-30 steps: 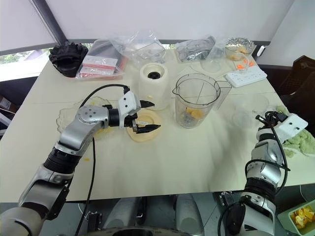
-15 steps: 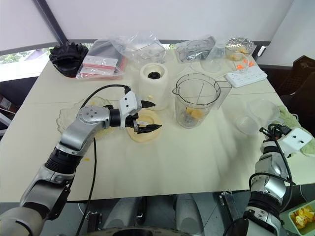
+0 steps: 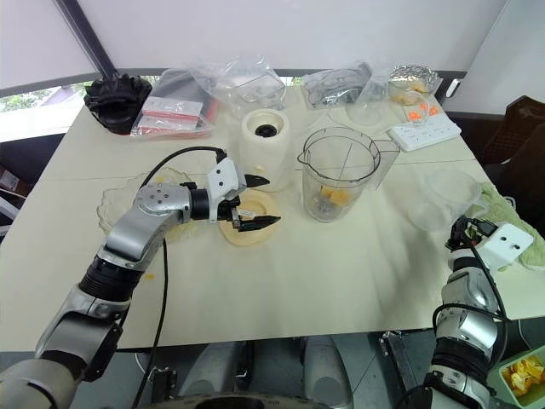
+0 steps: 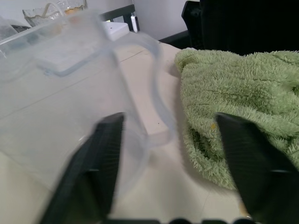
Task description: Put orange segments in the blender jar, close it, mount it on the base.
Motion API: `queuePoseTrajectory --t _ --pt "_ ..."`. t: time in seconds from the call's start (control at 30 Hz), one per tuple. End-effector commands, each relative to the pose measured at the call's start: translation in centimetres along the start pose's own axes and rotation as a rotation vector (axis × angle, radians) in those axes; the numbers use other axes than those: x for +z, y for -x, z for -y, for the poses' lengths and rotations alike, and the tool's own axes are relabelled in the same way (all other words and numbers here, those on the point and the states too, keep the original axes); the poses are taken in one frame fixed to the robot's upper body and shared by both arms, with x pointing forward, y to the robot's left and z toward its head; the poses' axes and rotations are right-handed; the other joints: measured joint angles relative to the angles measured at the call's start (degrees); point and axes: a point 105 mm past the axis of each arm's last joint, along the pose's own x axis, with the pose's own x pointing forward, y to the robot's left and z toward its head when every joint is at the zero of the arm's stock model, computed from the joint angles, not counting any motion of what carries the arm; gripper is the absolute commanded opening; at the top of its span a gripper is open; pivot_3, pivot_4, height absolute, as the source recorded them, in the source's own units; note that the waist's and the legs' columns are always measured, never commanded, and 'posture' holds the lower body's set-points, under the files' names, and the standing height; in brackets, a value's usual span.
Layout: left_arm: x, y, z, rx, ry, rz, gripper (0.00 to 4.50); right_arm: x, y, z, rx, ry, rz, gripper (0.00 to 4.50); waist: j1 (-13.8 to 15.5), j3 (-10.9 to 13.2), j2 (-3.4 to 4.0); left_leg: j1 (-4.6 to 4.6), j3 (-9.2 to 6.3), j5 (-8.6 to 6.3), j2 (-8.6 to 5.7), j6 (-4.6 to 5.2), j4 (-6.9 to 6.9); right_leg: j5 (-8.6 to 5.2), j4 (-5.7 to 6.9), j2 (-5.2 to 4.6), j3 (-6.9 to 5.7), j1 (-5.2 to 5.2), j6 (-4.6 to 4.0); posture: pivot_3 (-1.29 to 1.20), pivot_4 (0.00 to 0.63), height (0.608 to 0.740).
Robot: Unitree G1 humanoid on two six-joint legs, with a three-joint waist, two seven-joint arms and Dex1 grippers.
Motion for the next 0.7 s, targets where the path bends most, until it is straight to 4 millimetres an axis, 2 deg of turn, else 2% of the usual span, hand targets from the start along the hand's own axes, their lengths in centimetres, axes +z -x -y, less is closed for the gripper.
queuePoseTrajectory --t 0.03,0.4,0.53,0.7 --pt "1.2 -0.1 -0.3 0.002 -0.051 0.026 4.50 1.8 0.3 0.6 -0.008 0.028 0.059 3.34 0.02 0.00 0.00 0.00 0.00 0.00 0.00 0.00 0.00 0.00 0.00 0.00 0.00 0.00 0.00 0.00 0.150 0.740" --pt "1.2 -0.2 -0.1 -0.002 -0.047 0.029 4.50 2.4 4.7 2.2 0.000 0.088 0.039 3.34 0.13 -0.04 0.07 0.01 -0.05 0.00 0.04 0.00 0.00 -0.06 0.01 0.00 0.01 0.02 -0.10 0.00 0.150 0.740" --pt "0.7 0.2 -1.0 0.009 -0.055 0.006 4.50 4.3 7.5 0.8 0.152 0.162 0.016 3.34 0.35 -0.10 0.21 0.01 -0.07 0.00 0.05 0.00 -0.04 -0.09 0.00 -0.01 0.01 0.01 -0.09 0.00 0.150 0.740" --pt "0.0 0.7 -3.1 0.032 -0.068 -0.046 4.50 7.3 9.4 -1.2 0.324 0.187 -0.017 3.34 0.32 -0.13 0.24 0.00 -0.06 0.00 0.07 0.00 0.16 -0.11 0.03 -0.04 0.03 0.05 -0.06 0.00 0.150 0.740"
